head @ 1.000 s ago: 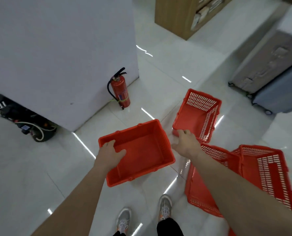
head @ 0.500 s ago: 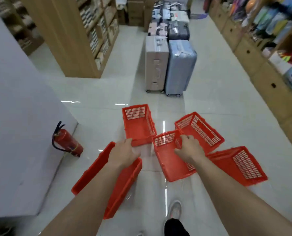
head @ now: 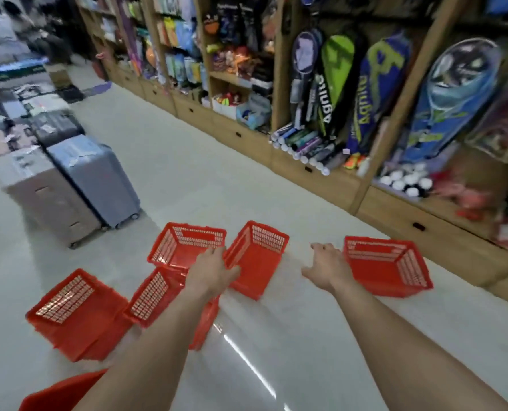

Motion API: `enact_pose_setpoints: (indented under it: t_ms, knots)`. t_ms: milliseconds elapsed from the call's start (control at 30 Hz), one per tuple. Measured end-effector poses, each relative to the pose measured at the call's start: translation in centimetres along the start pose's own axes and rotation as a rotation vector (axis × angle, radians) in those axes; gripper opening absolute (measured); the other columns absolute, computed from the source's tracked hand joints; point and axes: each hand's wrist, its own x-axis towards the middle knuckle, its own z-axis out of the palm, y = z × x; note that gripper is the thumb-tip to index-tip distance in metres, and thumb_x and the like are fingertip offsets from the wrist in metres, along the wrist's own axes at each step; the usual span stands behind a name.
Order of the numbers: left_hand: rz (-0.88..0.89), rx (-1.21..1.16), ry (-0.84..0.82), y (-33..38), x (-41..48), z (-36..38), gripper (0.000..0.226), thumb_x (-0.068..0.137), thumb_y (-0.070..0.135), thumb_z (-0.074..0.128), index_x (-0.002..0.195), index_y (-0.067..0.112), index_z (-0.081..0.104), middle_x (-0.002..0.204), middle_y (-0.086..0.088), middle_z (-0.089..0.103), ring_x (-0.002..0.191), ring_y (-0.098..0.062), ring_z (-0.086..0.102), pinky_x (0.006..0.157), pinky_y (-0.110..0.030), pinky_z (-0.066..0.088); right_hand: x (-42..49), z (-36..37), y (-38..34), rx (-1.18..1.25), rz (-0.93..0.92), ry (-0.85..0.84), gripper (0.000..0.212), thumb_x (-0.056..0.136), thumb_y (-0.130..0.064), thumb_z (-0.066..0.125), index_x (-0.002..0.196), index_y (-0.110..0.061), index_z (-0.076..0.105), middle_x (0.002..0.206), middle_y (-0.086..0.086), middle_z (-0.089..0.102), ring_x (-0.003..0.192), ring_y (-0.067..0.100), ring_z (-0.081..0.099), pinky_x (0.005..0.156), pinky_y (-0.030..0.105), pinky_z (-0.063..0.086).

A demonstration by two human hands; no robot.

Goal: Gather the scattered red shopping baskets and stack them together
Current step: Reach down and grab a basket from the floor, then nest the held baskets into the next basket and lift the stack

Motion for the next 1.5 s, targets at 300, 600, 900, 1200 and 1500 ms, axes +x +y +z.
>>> enact_pose_setpoints:
  t_ms: [300,600,900,1200,1500]
  knots:
    - [0.252,0.037,-0.169,25.7,4.9,13.3,0.069,0.085,0.051,0.062,0.141,0.012,0.048,0.142,-0.012,0.051,0.132,-0.03,0.045,0.108,-0.037,0.036,-1.8,-8.6,29.2,0.112,0.373,0.06,0.075,0.081,-0.044,0.068,0.146,-0.02,0.037,0.144,0.01,0.043,0.13,0.034,0.043,0.102,0.047,0.043]
    - [0.366,0.093,-0.296,41.8,11.2,20.6,0.074,0.087,0.054,0.059,0.148,0.017,0.04,0.147,-0.007,0.044,0.134,-0.026,0.044,0.107,-0.04,0.039,0.3,-13.0,45.3,0.172,0.595,0.074,0.073,0.084,-0.05,0.062,0.144,-0.016,0.038,0.142,0.009,0.042,0.129,0.032,0.042,0.098,0.045,0.043]
    - [0.396,0.052,-0.375,52.4,25.4,26.5,0.059,0.088,0.051,0.06,0.135,0.017,0.052,0.132,-0.006,0.056,0.12,-0.023,0.053,0.095,-0.031,0.041,12.1,-17.0,54.9,0.139,0.689,0.044,0.07,0.087,-0.045,0.061,0.145,-0.017,0.036,0.14,0.007,0.04,0.128,0.03,0.041,0.098,0.044,0.044]
    - [0.294,0.054,-0.426,59.5,40.2,30.9,0.071,0.087,0.059,0.056,0.144,0.019,0.043,0.14,-0.003,0.05,0.123,-0.022,0.053,0.088,-0.033,0.044,28.8,-21.7,60.9,0.196,0.678,0.065,0.073,0.088,-0.045,0.063,0.149,-0.017,0.033,0.146,0.007,0.04,0.133,0.029,0.04,0.101,0.044,0.045]
    - [0.109,-0.023,-0.373,56.3,48.2,44.8,0.058,0.085,0.05,0.063,0.133,0.02,0.055,0.122,-0.003,0.061,0.111,-0.022,0.059,0.085,-0.03,0.045,44.7,-10.4,69.5,0.183,0.517,-0.091,0.075,0.086,-0.044,0.061,0.151,-0.019,0.032,0.148,0.005,0.038,0.132,0.027,0.041,0.099,0.042,0.046]
